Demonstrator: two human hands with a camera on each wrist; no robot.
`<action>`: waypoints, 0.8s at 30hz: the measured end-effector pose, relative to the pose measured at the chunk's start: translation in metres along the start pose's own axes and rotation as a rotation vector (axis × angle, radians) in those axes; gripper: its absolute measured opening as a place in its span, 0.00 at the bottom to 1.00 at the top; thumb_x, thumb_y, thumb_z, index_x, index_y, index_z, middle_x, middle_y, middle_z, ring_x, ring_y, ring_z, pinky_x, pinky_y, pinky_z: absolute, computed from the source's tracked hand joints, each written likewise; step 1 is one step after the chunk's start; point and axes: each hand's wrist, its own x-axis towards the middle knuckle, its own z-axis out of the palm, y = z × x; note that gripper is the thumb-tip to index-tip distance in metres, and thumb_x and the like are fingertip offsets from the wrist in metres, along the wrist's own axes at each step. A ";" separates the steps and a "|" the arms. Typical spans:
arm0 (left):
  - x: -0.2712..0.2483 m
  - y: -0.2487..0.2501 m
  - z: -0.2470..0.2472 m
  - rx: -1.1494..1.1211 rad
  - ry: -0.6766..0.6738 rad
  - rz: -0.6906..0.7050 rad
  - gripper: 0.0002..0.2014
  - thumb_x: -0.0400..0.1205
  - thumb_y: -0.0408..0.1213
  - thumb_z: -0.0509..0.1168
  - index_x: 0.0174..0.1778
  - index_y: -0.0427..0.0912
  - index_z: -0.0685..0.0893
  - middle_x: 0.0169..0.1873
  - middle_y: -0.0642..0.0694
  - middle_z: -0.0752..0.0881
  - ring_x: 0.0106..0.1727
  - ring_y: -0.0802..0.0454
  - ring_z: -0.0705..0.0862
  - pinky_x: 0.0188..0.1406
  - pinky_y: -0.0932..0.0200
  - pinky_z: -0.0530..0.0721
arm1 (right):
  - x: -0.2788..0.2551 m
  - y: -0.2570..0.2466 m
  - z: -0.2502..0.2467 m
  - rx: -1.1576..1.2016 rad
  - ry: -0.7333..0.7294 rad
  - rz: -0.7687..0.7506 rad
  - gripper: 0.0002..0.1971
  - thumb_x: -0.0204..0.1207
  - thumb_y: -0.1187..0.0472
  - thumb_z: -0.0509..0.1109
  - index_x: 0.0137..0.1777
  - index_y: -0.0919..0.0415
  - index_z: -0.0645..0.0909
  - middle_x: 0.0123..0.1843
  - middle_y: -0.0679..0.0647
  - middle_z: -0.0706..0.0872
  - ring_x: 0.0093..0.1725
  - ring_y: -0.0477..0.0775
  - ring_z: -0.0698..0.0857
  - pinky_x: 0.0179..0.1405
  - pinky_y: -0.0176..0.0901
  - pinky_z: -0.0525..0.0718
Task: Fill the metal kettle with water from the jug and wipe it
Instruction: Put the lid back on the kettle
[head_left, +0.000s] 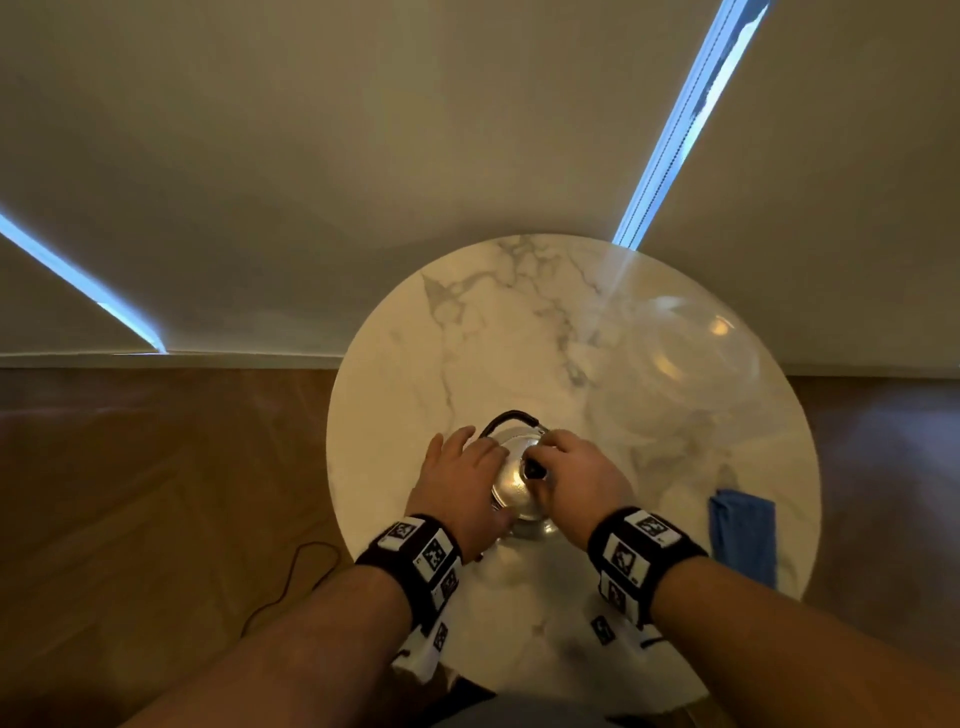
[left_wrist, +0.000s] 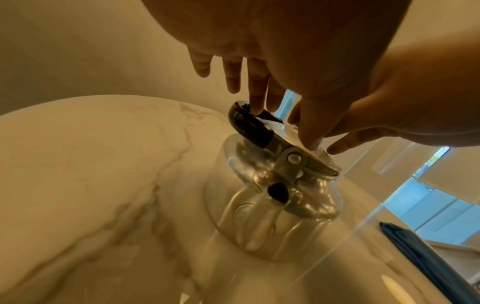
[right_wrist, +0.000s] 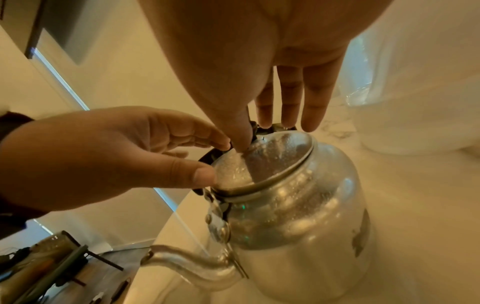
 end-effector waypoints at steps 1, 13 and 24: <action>0.002 -0.001 0.000 0.027 -0.017 0.002 0.34 0.78 0.60 0.67 0.80 0.52 0.72 0.80 0.54 0.73 0.87 0.46 0.59 0.87 0.36 0.52 | 0.000 -0.002 0.000 -0.011 -0.015 -0.001 0.11 0.78 0.56 0.72 0.59 0.47 0.87 0.64 0.48 0.85 0.58 0.56 0.83 0.51 0.47 0.85; 0.014 0.008 -0.001 0.117 -0.079 -0.022 0.39 0.74 0.74 0.59 0.73 0.49 0.79 0.77 0.52 0.76 0.82 0.48 0.66 0.86 0.32 0.47 | 0.013 -0.018 -0.008 -0.194 -0.139 0.012 0.10 0.75 0.55 0.72 0.56 0.49 0.86 0.56 0.49 0.85 0.52 0.56 0.84 0.43 0.43 0.75; 0.017 0.019 -0.008 0.197 -0.164 -0.055 0.48 0.65 0.79 0.57 0.72 0.47 0.80 0.71 0.50 0.78 0.78 0.47 0.71 0.85 0.29 0.51 | 0.009 -0.014 -0.010 -0.112 -0.115 0.012 0.10 0.71 0.56 0.75 0.51 0.49 0.84 0.53 0.49 0.84 0.46 0.57 0.84 0.38 0.43 0.71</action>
